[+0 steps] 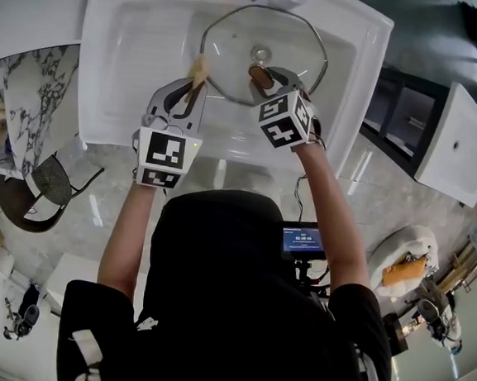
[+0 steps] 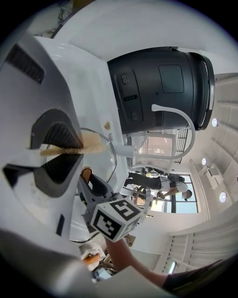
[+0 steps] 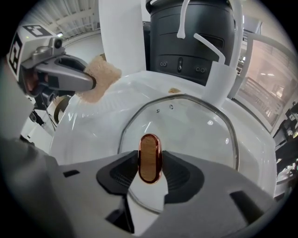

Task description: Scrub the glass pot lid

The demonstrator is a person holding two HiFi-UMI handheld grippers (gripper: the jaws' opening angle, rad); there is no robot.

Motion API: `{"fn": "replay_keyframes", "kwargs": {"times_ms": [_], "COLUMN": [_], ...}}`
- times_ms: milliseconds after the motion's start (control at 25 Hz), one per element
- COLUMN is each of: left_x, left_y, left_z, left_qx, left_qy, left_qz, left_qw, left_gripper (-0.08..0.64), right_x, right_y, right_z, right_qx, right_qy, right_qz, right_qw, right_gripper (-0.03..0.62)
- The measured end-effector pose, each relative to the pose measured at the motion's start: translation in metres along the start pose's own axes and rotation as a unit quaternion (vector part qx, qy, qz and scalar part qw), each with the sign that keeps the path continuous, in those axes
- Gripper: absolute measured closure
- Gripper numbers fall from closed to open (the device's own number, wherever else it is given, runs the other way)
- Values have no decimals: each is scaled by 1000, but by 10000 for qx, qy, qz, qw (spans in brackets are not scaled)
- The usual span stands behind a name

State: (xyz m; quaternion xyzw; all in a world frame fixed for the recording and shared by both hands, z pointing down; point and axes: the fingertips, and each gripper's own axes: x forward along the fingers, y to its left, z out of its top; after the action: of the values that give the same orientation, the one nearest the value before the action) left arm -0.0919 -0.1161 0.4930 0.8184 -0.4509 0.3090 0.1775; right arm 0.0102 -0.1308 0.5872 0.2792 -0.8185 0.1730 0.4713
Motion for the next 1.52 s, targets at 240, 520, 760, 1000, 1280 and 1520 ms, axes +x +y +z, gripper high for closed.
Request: {"fn": "replay_keyframes", "kwargs": {"times_ms": [240, 520, 760, 1000, 1280, 1520], "left_x": [5, 24, 46, 73, 94, 105], "left_y": [2, -9, -12, -10, 15, 21], "left_z": [-8, -5, 8, 34, 47, 48], "left_qx": [-26, 199, 542, 717, 943, 1554], "left_qy": [84, 44, 163, 136, 155, 372], "left_qz": [1, -486, -744, -884, -725, -757], "left_qw": [10000, 9986, 9956, 9934, 9928, 9842], "left_gripper": [541, 541, 541, 541, 541, 541], "right_x": [4, 2, 2, 2, 6, 7], "right_y": [1, 0, 0, 0, 5, 5], "right_z": [0, -1, -1, -1, 0, 1], "right_qx": [-5, -6, 56, 99, 120, 189], "right_qy": [-3, -80, -122, -124, -89, -80], "right_qz": [73, 129, 144, 193, 216, 215], "right_qw": [10000, 9999, 9998, 9997, 9997, 9996], "right_gripper": [448, 449, 449, 449, 449, 448]}}
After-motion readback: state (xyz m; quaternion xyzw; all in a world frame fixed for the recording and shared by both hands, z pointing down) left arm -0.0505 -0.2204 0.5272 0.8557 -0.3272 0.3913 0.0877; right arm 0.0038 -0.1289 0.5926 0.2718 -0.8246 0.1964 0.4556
